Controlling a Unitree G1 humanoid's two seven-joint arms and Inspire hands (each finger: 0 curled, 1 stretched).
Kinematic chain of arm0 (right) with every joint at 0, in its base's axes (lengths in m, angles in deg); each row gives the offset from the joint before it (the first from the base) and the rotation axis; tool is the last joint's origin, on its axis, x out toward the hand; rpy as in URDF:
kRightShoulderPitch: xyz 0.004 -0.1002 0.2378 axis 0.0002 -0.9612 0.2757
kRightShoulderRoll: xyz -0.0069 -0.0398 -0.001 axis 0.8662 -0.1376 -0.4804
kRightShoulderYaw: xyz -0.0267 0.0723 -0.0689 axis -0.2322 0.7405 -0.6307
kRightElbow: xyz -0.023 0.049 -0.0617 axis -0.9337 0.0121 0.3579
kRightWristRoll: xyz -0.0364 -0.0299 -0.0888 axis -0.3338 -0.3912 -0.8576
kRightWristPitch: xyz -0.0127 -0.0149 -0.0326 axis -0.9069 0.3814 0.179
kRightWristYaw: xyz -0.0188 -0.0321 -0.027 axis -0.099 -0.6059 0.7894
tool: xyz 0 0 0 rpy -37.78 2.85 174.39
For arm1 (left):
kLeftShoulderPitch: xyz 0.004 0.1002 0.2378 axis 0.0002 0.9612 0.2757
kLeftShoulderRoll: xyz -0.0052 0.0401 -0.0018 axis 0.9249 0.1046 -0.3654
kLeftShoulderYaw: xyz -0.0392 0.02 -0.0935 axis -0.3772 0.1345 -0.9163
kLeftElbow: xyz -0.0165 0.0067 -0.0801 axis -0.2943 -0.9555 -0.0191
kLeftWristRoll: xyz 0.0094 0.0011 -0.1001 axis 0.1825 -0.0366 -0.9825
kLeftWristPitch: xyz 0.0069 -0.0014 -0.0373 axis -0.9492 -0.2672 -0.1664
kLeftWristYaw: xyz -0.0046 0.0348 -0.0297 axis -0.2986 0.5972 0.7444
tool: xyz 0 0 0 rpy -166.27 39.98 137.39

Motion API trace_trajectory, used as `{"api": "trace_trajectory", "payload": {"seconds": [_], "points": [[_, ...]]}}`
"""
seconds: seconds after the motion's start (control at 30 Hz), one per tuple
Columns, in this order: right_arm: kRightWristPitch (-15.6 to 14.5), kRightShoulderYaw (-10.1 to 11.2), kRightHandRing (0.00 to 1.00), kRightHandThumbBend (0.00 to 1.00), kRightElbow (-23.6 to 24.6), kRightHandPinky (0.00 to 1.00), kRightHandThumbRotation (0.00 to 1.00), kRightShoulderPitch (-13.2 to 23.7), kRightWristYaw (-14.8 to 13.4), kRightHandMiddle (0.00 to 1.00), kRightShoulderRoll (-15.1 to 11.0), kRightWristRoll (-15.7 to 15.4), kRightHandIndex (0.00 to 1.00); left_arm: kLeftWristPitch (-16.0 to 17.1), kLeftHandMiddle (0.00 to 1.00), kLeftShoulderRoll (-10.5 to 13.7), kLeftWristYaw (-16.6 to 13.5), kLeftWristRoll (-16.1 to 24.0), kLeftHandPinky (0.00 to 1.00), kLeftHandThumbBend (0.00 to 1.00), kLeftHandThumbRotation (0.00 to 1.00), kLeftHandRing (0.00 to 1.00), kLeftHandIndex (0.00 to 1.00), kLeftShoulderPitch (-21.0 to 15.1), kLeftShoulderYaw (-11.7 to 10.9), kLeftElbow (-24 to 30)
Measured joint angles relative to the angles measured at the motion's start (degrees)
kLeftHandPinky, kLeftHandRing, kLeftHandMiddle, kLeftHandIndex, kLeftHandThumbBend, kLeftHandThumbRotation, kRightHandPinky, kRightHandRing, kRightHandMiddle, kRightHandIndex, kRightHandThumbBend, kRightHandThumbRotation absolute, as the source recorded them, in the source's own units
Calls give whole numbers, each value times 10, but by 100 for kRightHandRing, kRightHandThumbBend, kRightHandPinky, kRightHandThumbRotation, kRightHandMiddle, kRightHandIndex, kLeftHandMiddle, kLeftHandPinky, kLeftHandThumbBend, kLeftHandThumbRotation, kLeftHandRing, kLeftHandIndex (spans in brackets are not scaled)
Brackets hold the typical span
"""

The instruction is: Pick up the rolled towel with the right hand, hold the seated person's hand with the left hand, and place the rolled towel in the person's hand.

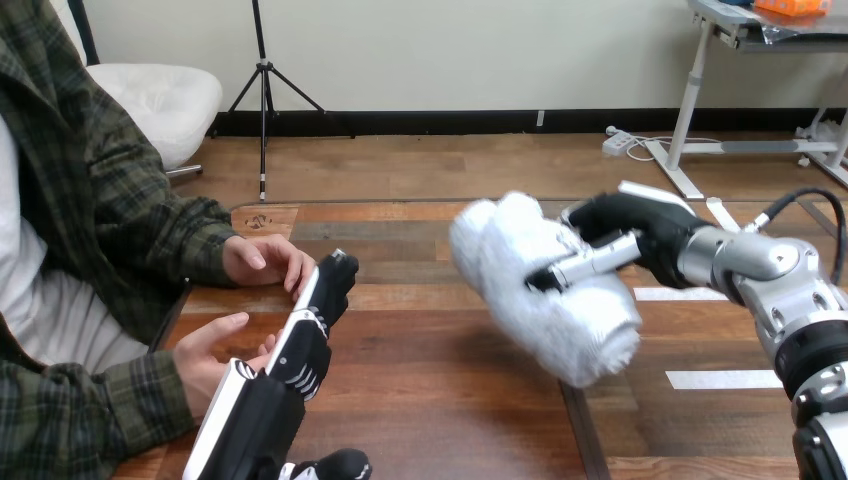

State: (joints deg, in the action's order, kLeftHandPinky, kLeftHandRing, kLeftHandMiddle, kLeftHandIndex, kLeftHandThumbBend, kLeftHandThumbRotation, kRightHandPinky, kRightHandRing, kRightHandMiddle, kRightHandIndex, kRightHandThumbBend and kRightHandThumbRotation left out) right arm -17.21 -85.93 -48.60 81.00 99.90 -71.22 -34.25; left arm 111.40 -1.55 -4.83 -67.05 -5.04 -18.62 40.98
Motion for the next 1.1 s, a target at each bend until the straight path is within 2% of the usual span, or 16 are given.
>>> {"api": "trace_trajectory", "payload": {"seconds": [0.27,0.43,0.67,0.8,0.87,1.1], "points": [[0,16,13,71,66,10,0,-24,35,20,-2,39,26,-4,98,9,-27,58,95,100,78,98,98,0,-20,1],[-3,28,12,70,111,8,0,-44,60,19,-1,66,25,-11,99,14,-44,89,97,100,76,99,98,0,-29,4],[-15,32,11,71,177,7,0,-79,88,17,-1,99,23,-26,100,19,-61,122,100,100,70,100,98,1,-40,17],[-14,32,11,72,211,7,0,-99,98,17,0,109,23,-36,98,23,-71,142,95,100,66,97,97,3,-44,31],[-14,32,11,74,227,7,0,-110,103,18,1,115,24,-42,96,26,-78,155,89,100,64,94,95,4,-47,40],[-12,32,12,76,271,7,0,-142,117,18,10,135,24,-55,93,34,-107,222,80,100,62,90,94,9,-67,90]]}}
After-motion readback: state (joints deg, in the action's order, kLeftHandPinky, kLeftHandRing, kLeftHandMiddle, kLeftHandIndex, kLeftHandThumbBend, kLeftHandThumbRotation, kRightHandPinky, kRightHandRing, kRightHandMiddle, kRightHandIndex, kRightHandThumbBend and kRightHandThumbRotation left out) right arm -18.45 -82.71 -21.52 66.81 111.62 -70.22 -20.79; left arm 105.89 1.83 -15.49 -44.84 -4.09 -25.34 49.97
